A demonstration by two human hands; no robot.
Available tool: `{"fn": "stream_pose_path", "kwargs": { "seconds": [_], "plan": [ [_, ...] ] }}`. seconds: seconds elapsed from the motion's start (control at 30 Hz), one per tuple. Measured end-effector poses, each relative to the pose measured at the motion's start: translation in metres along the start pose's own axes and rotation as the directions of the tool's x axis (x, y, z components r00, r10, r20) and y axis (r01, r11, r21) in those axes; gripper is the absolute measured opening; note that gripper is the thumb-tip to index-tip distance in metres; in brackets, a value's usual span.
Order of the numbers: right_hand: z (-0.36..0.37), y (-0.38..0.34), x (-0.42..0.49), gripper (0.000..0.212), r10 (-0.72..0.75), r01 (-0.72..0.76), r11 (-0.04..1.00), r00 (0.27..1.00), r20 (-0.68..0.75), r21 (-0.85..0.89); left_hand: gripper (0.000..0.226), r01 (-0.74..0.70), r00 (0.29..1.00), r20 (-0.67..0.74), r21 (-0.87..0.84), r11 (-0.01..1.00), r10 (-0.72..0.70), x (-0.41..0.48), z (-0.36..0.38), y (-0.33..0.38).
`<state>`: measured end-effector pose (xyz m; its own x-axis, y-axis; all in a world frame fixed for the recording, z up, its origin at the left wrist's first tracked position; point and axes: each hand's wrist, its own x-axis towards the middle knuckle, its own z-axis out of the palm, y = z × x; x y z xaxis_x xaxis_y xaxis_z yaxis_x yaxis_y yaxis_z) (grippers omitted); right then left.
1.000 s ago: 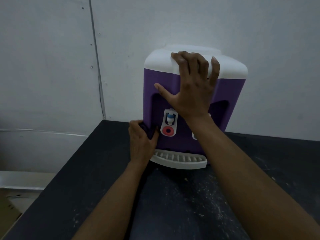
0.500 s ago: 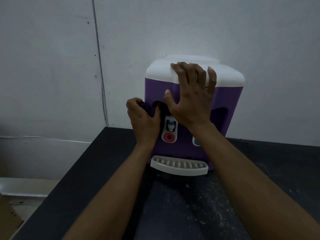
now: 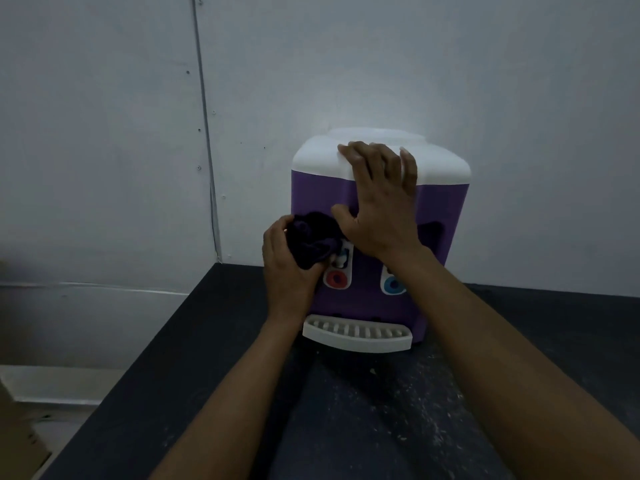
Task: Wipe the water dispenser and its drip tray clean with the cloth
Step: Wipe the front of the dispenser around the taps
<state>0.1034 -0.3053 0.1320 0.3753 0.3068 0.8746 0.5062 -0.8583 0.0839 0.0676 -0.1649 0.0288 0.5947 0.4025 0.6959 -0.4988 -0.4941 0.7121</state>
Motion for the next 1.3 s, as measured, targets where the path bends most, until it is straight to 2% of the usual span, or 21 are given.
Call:
{"fn": "stream_pose_path", "kwargs": {
  "seconds": [0.1,0.17,0.23,0.3,0.37,0.43,0.5,0.53,0.57,0.6,0.67,0.77,0.8,0.87,0.97,1.07,1.17,1.3],
  "plan": [
    [-0.006,0.007,-0.004,0.080,-0.050,0.049,0.997,0.999,0.017,0.067,0.061,0.043,0.998,-0.047,0.007,0.999,-0.042,-0.001,-0.009,-0.005],
    [-0.012,0.017,-0.008,0.081,-0.036,0.039,0.995,0.999,-0.030,0.096,0.050,0.045,0.996,-0.082,0.025,0.999,-0.043,0.002,-0.011,0.000],
    [-0.017,0.030,-0.013,0.085,0.056,-0.052,0.997,0.994,-0.095,0.052,0.045,0.021,0.994,-0.104,0.046,0.999,-0.016,0.005,-0.009,0.008],
    [-0.021,0.040,-0.019,0.093,0.156,-0.156,0.988,0.983,-0.096,0.011,0.042,0.037,0.992,-0.119,0.001,0.999,-0.036,0.007,-0.003,0.022],
    [-0.021,0.045,-0.025,0.096,0.202,-0.200,0.979,0.979,-0.032,0.045,0.038,0.162,0.979,-0.102,-0.133,0.978,-0.176,0.009,0.006,0.038],
    [-0.021,0.048,-0.030,0.097,0.196,-0.197,0.976,0.980,0.016,0.088,0.039,0.401,0.900,-0.027,-0.339,0.851,-0.435,0.011,0.016,0.050],
    [-0.021,0.050,-0.031,0.098,0.180,-0.182,0.977,0.983,0.031,0.113,0.044,0.584,0.758,0.071,-0.515,0.628,-0.648,0.012,0.025,0.056],
    [-0.021,0.050,-0.030,0.098,0.173,-0.176,0.977,0.984,0.034,0.121,0.040,0.620,0.696,0.099,-0.583,0.525,-0.711,0.013,0.027,0.058],
    [-0.021,0.051,-0.031,0.099,0.168,-0.172,0.977,0.985,0.037,0.128,0.035,0.628,0.653,0.105,-0.629,0.459,-0.750,0.014,0.030,0.061],
    [-0.020,0.052,-0.031,0.100,0.163,-0.168,0.976,0.986,0.042,0.136,0.031,0.626,0.630,0.092,-0.647,0.435,-0.771,0.014,0.033,0.065],
    [-0.019,0.053,-0.032,0.101,0.158,-0.165,0.975,0.986,0.053,0.152,0.026,0.618,0.613,0.096,-0.676,0.401,-0.784,0.013,0.038,0.073],
    [-0.015,0.051,-0.032,0.101,0.164,-0.169,0.971,0.986,0.042,0.171,0.026,0.619,0.602,0.256,-0.747,0.241,-0.756,0.009,0.045,0.083],
    [-0.014,0.051,-0.031,0.101,0.167,-0.170,0.970,0.985,0.031,0.175,0.026,0.631,0.611,0.301,-0.745,0.219,-0.732,0.008,0.045,0.084],
    [-0.011,0.051,-0.031,0.101,0.169,-0.168,0.970,0.986,0.011,0.177,0.019,0.664,0.634,0.341,-0.700,0.262,-0.694,0.003,0.044,0.080],
    [-0.009,0.053,-0.032,0.099,0.163,-0.160,0.969,0.987,0.000,0.189,0.016,0.639,0.660,0.264,-0.689,0.342,-0.703,0.007,0.032,0.073],
    [-0.011,0.058,-0.033,0.093,0.148,-0.146,0.968,0.989,0.009,0.205,0.025,0.591,0.676,0.248,-0.745,0.310,-0.694,0.014,0.023,0.069],
    [-0.014,0.057,-0.034,0.088,0.151,-0.154,0.960,0.988,0.030,0.234,0.040,0.618,0.674,0.254,-0.708,0.342,-0.694,0.010,0.023,0.067],
    [-0.016,0.055,-0.034,0.086,0.160,-0.165,0.956,0.986,0.040,0.243,0.036,0.659,0.617,0.287,-0.698,0.281,-0.733,0.015,0.021,0.069]
  ]
}}
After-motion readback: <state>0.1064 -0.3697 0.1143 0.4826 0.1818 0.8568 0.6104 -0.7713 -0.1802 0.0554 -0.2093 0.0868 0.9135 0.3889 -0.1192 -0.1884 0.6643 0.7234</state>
